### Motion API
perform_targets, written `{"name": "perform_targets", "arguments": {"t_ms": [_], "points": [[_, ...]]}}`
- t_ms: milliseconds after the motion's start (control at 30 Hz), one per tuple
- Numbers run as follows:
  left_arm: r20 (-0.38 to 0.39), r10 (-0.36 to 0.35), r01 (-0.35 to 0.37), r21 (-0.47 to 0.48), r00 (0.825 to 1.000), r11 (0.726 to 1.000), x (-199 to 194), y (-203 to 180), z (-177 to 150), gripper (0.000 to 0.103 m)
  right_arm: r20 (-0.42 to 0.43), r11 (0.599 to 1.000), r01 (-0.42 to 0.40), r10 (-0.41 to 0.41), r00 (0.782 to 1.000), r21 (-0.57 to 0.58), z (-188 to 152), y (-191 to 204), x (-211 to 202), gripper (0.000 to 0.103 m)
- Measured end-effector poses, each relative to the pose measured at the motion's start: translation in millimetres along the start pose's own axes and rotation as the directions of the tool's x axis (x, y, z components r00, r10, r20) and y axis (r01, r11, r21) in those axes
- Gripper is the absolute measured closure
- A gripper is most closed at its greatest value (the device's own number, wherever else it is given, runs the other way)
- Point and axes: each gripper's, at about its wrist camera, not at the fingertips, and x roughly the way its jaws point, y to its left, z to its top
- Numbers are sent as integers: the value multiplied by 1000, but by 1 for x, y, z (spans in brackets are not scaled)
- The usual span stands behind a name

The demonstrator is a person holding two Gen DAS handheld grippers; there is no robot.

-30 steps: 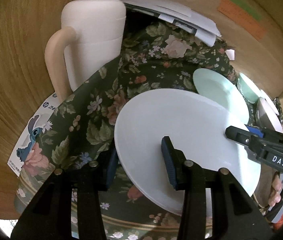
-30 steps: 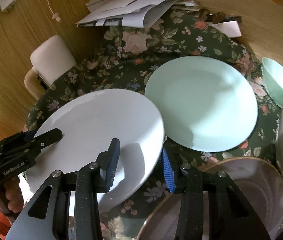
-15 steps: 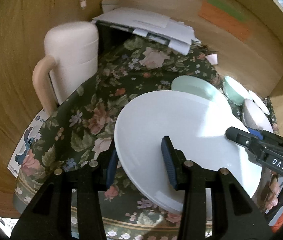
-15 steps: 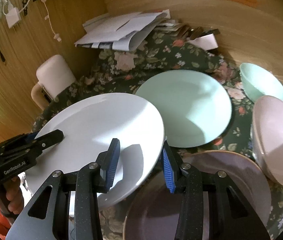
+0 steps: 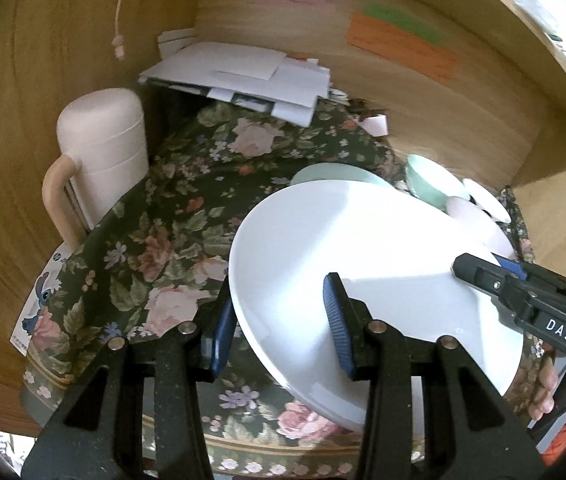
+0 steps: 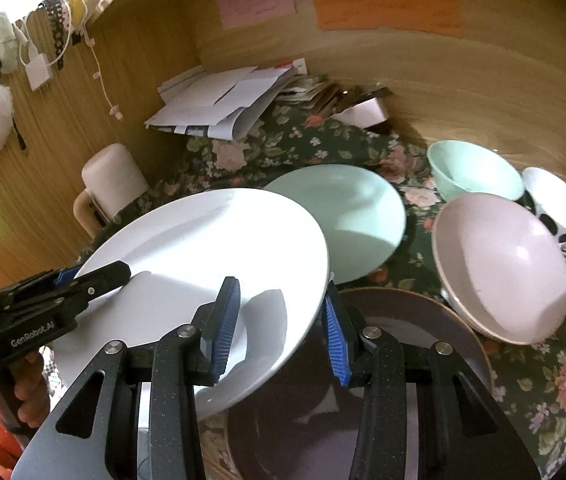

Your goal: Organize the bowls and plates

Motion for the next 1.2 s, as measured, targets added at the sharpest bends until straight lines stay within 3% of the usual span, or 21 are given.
{"name": "perform_targets", "arguments": {"t_ms": [533,1200], "points": [[-9,-53,53,64,999,997,-5,-44,-11,61,31,998,42,-44,999,53,-23,-33,-37,66],[-111,-82,94,109,990,990,23,-82,-33,61,-24,987,77,-75,997,144,-56,-71,-39,66]]}}
